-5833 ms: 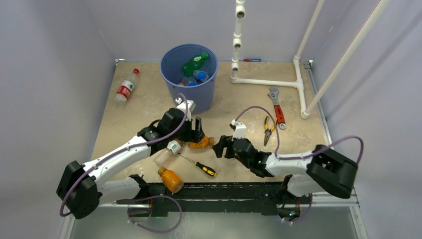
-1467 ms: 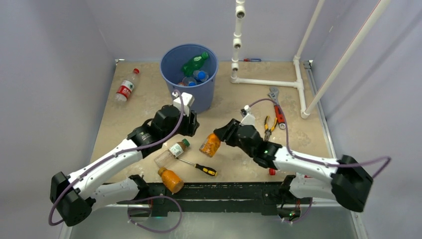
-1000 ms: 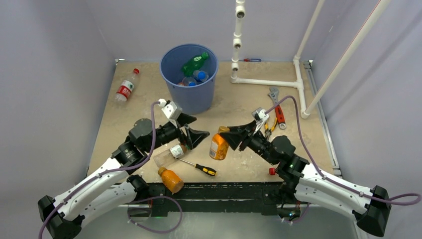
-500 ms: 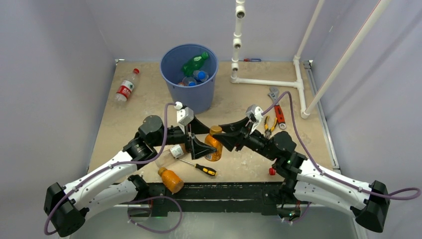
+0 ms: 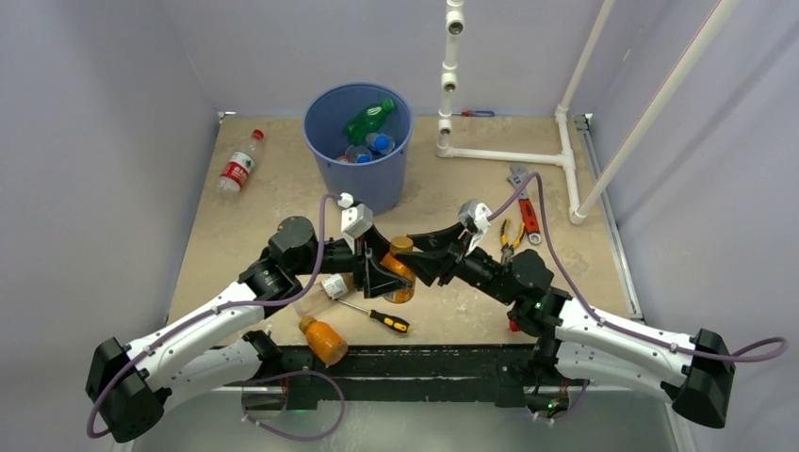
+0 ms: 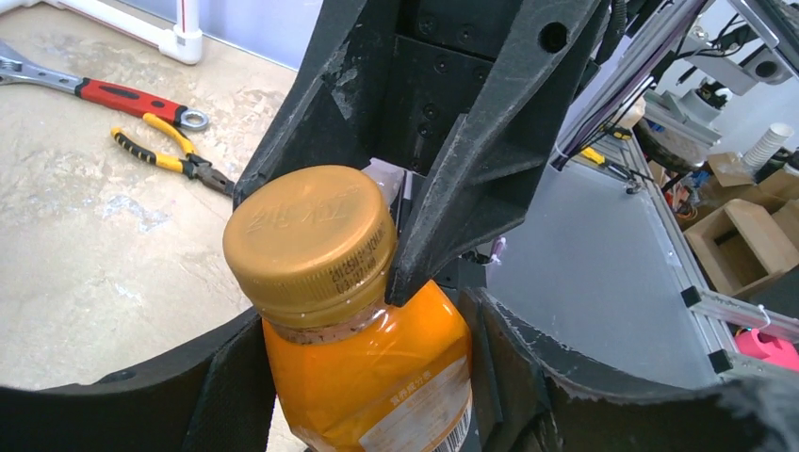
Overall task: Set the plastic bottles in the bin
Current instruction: Pick up the plastic bottle at the center of the board.
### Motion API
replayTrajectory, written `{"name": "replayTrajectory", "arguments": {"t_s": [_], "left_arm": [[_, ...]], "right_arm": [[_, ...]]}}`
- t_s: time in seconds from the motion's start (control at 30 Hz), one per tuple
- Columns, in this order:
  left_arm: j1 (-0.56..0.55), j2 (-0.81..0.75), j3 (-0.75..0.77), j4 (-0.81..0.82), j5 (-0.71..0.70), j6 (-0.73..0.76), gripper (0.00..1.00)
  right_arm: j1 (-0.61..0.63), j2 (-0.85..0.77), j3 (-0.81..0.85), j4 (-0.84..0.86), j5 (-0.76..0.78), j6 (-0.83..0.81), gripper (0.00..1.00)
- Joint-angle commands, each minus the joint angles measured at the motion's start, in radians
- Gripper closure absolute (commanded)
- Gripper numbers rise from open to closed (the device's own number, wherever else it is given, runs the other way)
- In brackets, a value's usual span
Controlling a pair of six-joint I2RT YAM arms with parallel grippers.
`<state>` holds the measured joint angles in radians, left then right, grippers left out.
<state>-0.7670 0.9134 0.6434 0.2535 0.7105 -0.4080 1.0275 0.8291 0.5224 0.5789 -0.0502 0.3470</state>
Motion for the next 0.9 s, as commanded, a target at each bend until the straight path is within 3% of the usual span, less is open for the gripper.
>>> {"name": "replayTrajectory", "arguments": {"t_s": [0.0, 0.17, 0.2, 0.33, 0.4, 0.43, 0.53, 0.73, 0.87], "left_arm": [[0.0, 0.005, 0.021, 0.025, 0.01, 0.01, 0.48], [-0.001, 0.007, 0.024, 0.02, 0.014, 0.01, 0.71], [0.0, 0.006, 0.024, 0.018, 0.014, 0.012, 0.74], [0.0, -0.004, 0.025, 0.012, 0.005, 0.019, 0.85], [0.0, -0.01, 0.027, 0.006, -0.003, 0.024, 0.89], [-0.001, -0.013, 0.026, 0.002, -0.009, 0.027, 0.92], [0.0, -0.02, 0.027, -0.001, -0.025, 0.031, 1.0], [0.0, -0.048, 0.027, -0.03, -0.096, 0.052, 1.0], [0.0, -0.083, 0.039, -0.052, -0.249, 0.086, 1.0]], "right_arm": [[0.016, -0.011, 0.04, 0.085, 0.024, -0.013, 1.0], [0.017, -0.03, 0.044, 0.058, 0.039, 0.002, 0.97], [0.017, -0.034, 0.047, 0.046, 0.042, 0.006, 0.88], [0.017, -0.066, 0.071, -0.034, 0.047, 0.026, 0.28], [0.017, -0.091, 0.082, -0.078, 0.047, 0.043, 0.06], [0.017, -0.105, 0.09, -0.101, 0.047, 0.05, 0.01], [0.017, -0.167, 0.103, -0.17, 0.047, 0.068, 0.01], [0.017, -0.339, 0.07, -0.304, 0.114, 0.082, 0.01], [0.017, -0.456, -0.014, -0.403, 0.25, 0.154, 0.01]]}}
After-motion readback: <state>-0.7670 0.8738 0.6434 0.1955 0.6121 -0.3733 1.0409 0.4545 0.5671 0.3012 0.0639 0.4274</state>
